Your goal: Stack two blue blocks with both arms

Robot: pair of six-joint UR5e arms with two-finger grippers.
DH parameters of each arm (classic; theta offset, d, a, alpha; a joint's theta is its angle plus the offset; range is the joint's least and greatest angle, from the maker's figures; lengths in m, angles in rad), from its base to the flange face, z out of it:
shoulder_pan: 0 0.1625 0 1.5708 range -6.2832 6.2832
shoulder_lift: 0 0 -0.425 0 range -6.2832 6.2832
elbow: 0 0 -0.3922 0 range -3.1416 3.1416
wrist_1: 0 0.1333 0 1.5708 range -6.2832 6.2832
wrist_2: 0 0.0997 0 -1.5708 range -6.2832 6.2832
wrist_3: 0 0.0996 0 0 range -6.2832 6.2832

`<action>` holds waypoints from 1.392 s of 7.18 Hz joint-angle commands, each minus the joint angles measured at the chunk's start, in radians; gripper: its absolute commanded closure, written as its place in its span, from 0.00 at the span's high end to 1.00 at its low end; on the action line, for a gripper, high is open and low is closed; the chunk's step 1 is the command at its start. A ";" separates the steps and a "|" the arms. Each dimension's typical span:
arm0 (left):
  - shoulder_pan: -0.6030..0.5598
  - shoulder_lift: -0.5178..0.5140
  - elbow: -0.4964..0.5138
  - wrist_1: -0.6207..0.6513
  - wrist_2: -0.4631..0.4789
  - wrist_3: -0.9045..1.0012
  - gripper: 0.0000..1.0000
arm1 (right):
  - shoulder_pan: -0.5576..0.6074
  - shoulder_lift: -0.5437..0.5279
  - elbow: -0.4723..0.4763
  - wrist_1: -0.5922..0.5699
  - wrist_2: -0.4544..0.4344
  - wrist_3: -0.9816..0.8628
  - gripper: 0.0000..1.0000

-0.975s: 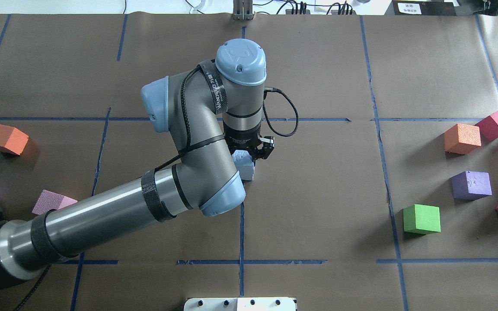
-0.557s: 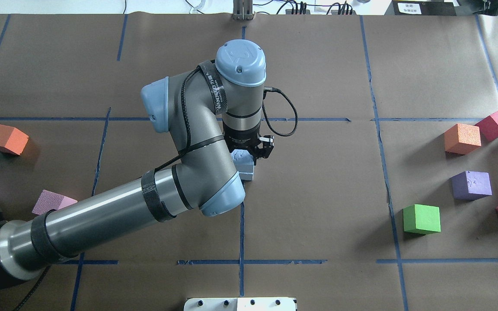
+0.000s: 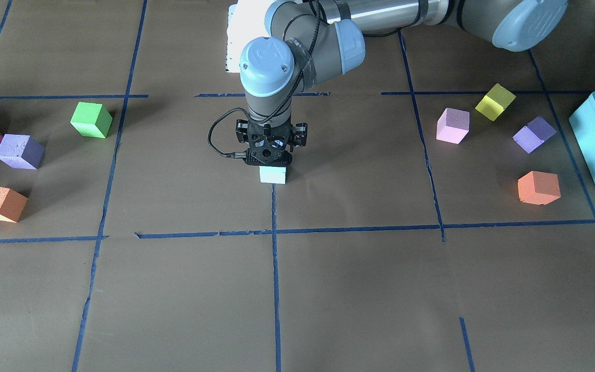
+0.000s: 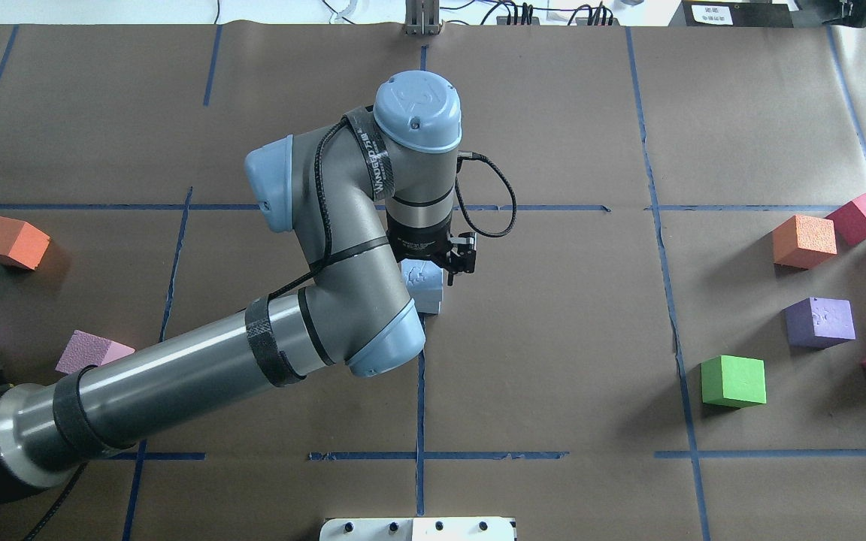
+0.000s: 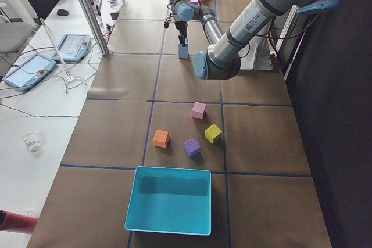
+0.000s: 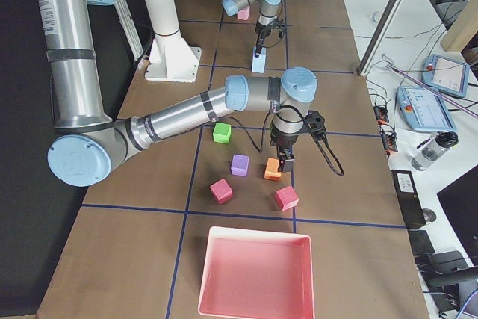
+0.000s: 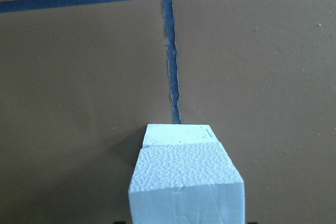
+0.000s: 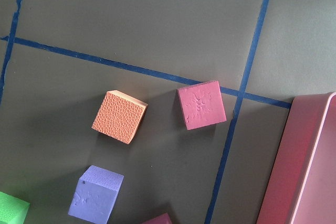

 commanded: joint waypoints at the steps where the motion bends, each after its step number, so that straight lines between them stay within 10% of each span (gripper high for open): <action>1: -0.002 -0.001 -0.001 0.001 0.000 -0.004 1.00 | 0.001 0.002 0.001 0.000 0.000 0.000 1.00; 4: -0.017 -0.002 -0.039 0.027 0.000 -0.007 1.00 | 0.010 0.005 0.001 0.000 0.002 -0.002 1.00; 6: -0.050 0.043 -0.241 0.199 -0.001 0.007 1.00 | 0.016 0.000 -0.008 -0.001 0.002 -0.006 1.00; 10: -0.193 0.522 -0.746 0.222 -0.008 0.234 1.00 | 0.054 -0.030 -0.042 0.002 0.029 -0.026 1.00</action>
